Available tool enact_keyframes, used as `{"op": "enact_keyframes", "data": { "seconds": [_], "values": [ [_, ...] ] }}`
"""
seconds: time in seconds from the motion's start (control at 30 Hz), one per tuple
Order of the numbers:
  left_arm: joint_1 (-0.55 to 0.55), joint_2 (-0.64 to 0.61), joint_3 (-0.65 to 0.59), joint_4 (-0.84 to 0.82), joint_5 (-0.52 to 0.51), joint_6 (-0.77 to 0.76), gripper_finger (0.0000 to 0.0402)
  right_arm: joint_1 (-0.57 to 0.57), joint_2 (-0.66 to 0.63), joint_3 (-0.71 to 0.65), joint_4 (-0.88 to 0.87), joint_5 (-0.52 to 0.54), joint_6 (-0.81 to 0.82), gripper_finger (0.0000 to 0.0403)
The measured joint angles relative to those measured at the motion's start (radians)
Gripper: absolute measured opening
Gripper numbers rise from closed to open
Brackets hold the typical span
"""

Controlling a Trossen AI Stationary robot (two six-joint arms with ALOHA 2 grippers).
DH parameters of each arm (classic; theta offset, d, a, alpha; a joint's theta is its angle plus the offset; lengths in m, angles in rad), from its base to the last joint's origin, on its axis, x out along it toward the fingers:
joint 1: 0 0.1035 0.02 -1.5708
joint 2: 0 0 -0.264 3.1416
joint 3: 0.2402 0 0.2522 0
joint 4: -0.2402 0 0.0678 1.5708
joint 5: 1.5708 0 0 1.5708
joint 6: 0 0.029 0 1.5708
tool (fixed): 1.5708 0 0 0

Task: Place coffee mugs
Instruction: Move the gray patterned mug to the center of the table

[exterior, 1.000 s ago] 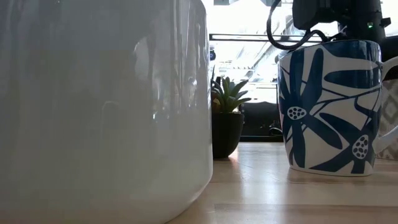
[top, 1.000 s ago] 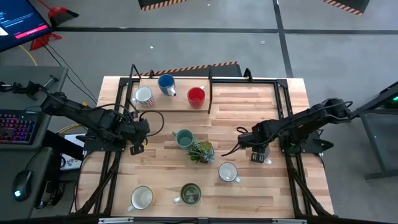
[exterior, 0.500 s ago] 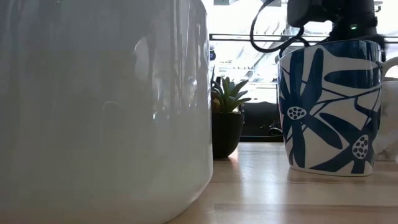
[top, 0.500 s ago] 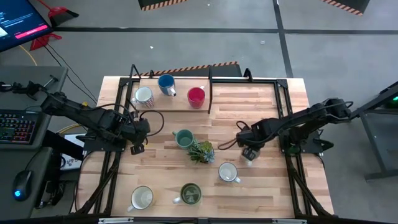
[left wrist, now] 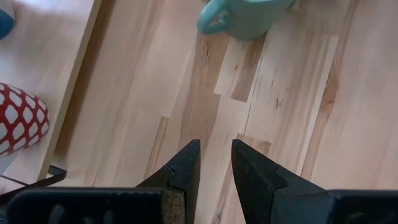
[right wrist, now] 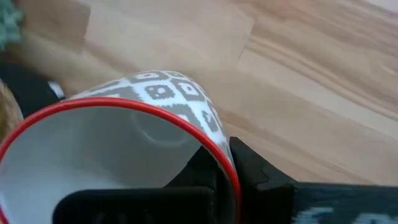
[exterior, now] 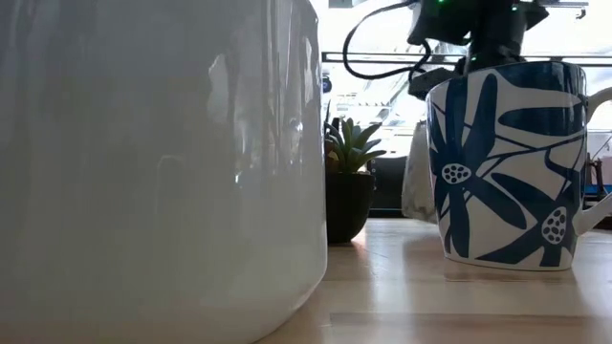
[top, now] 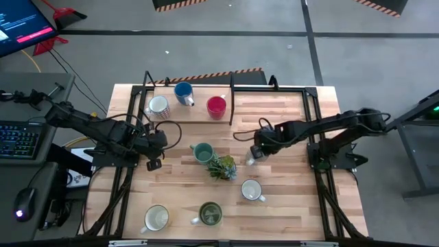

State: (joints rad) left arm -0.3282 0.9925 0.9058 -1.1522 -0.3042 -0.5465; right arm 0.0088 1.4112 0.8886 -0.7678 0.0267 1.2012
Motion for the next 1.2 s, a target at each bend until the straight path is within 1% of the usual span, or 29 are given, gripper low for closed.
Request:
{"op": "enact_keyframes", "data": {
  "seconds": [0.17, 0.27, 0.4, 0.6, 0.77, 0.93, 1.2],
  "values": [
    [0.0, 0.0, 0.0, 0.0, 0.0, 0.0, 0.0081, -0.066, 0.022, 0.008, 0.018, -0.001, 0.033, 0.0],
    [0.0, 0.0, 0.0, 0.0, 0.0, 0.0, 0.0081, -0.113, 0.062, 0.057, 0.003, -0.002, 0.027, 0.0],
    [0.0, 0.0, 0.0, -0.002, 0.0, 0.0, 0.0081, -0.164, 0.16, 0.17, -0.055, -0.002, -0.043, 0.0],
    [0.0, 0.0, 0.0, -0.002, 0.0, 0.0, 0.0081, -0.212, 0.325, 0.389, -0.236, 0.001, -0.185, 0.0],
    [0.0, 0.0, 0.0, -0.002, 0.0, 0.0, 0.0081, -0.219, 0.416, 0.525, -0.26, 0.02, -0.261, 0.0],
    [0.0, 0.0, 0.0, -0.002, 0.001, -0.002, 0.0081, -0.21, 0.468, 0.562, -0.268, 0.02, -0.293, 0.0],
    [0.0, 0.0, 0.0, -0.002, 0.002, -0.002, 0.0081, -0.175, 0.472, 0.55, -0.264, 0.006, -0.313, 0.0]
  ]
}}
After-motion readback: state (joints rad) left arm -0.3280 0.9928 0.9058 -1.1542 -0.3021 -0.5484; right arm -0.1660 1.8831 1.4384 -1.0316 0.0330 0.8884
